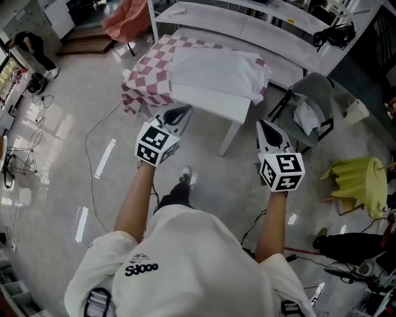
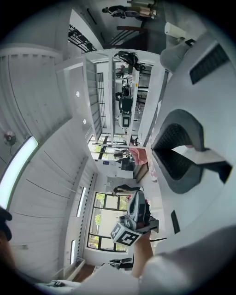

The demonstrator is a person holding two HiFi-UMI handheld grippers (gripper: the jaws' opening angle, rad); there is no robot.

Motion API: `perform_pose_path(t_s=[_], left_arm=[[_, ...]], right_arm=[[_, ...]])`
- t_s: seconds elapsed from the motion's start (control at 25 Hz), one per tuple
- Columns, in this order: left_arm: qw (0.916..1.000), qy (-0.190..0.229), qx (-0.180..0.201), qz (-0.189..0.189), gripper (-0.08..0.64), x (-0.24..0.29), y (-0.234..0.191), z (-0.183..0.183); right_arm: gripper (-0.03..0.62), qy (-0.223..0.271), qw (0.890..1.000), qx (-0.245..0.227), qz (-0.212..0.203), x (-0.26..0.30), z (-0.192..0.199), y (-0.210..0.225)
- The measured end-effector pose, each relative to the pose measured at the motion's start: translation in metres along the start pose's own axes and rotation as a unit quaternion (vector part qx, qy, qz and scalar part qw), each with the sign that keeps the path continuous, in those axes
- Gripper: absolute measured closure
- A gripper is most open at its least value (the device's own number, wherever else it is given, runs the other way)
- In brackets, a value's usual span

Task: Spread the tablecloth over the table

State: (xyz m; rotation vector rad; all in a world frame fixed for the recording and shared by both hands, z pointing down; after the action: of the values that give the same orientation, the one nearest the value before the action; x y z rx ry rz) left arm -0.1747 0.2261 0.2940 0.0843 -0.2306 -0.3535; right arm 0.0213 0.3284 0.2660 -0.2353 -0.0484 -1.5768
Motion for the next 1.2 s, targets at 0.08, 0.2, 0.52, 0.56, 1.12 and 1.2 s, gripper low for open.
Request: perform_pose_path(t_s=[0.08,0.2,0.52,0.56,1.12,1.2], left_arm=[[1.0000,0.000,-0.006,-0.003,0.532,0.011,-0.008,0.003],[1.0000,-0.002,-0.008,-0.002,0.532,0.028,-0.027,0.009],[0.9999,-0.008,-0.011,0.004,0.532,0.094,-0.118,0.026],[0.9998,-0.010,-0.013,0.007,0.532,0.103,-0.130,0.027],[0.9984,-0.038,-0.034,0.027,0.532,0.228,-0.299,0.044],[0.9980,-0.042,-0.038,0.028,0.532,0.242,-0.321,0.047]], right_arm=[[0.571,-0.001,1.000,0.008,0.000,0.011,0.003,0.008],[0.571,-0.002,1.000,0.012,0.007,0.035,0.006,0.017],[0.571,-0.019,1.000,-0.005,0.019,0.133,0.006,0.046],[0.571,-0.020,1.000,-0.004,0.022,0.146,0.004,0.051],[0.571,-0.065,0.995,-0.006,0.073,0.324,-0.009,0.120],[0.571,-0.071,0.994,-0.007,0.079,0.346,-0.010,0.130]])
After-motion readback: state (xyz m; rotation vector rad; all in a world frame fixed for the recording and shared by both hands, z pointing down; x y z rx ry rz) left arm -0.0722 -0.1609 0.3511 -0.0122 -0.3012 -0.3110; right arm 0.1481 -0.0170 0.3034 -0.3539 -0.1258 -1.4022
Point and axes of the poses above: the fingertips, and each gripper's own axes: x forward along the fingers, y to its right, z out of its underside, the point moved 3 cm from there along -x, backward along the fingers, and after that the axes turned 9 degrees about z, right-handed, at the moved point
